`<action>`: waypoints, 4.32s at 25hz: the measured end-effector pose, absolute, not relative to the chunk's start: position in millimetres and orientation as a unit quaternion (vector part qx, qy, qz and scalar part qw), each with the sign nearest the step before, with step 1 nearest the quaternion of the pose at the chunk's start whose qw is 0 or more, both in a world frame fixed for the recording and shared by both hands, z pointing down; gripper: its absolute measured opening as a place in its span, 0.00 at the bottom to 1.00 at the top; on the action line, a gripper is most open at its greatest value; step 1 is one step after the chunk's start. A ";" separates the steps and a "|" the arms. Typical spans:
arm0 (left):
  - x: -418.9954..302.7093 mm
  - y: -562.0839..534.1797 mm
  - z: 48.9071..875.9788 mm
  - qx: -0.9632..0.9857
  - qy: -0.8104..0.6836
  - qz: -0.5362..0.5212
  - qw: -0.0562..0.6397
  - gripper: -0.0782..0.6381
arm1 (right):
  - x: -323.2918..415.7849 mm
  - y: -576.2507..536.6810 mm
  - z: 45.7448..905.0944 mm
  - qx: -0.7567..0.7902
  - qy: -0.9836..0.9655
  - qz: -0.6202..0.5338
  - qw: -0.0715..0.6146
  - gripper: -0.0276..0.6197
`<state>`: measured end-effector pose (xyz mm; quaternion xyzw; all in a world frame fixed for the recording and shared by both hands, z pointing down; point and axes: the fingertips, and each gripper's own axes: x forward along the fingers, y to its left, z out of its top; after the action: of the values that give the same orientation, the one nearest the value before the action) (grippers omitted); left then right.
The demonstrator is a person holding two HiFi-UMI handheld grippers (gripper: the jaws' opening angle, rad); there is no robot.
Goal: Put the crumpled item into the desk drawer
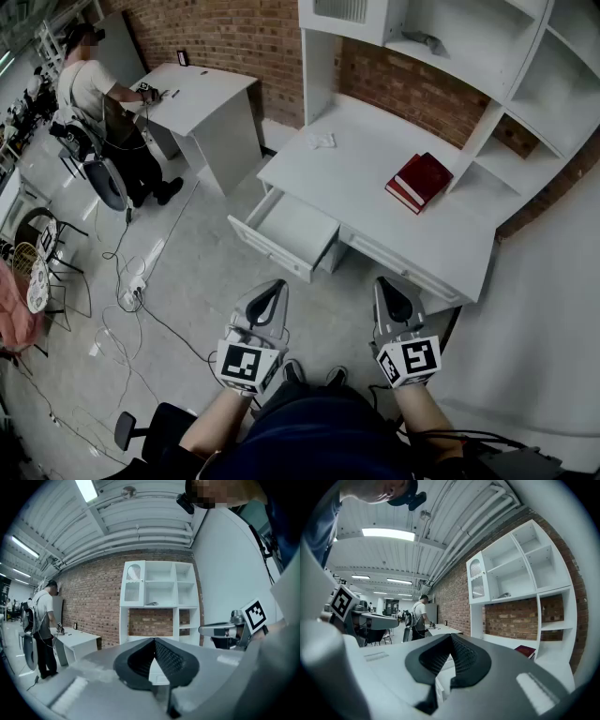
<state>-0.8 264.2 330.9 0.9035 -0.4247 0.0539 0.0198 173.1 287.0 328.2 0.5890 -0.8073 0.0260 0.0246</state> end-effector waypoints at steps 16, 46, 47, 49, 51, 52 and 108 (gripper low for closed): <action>-58.0 250.6 323.9 0.913 -0.404 0.035 0.031 0.11 | 130.6 273.6 318.0 0.625 -0.780 0.024 0.027 0.05; -13.2 122.4 332.9 0.887 -0.457 0.050 0.025 0.11 | 176.0 135.8 341.1 0.586 -0.810 0.022 0.030 0.05; -9.6 118.3 333.0 0.887 -0.458 0.052 0.022 0.11 | 180.3 131.0 340.1 0.584 -0.811 0.022 0.027 0.05; -4.1 111.2 332.4 0.885 -0.461 0.054 0.015 0.11 | 186.9 122.2 337.7 0.579 -0.815 0.018 0.023 0.05; 0.5 105.1 331.2 0.882 -0.468 0.055 0.013 0.11 | 191.6 113.8 336.9 0.573 -0.819 0.017 0.020 0.05; 2.8 102.6 331.1 0.880 -0.471 0.055 0.013 0.11 | 193.5 110.2 337.6 0.570 -0.821 0.017 0.019 0.05; -39.4 -146.3 423.8 0.884 -0.448 0.109 0.077 0.11 | 188.0 -173.9 429.9 0.578 -0.788 0.008 0.210 0.07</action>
<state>-39.4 -146.3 423.8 0.8841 -0.4479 0.1092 0.0768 188.0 -173.9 429.9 0.5784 -0.7881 0.0075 0.2104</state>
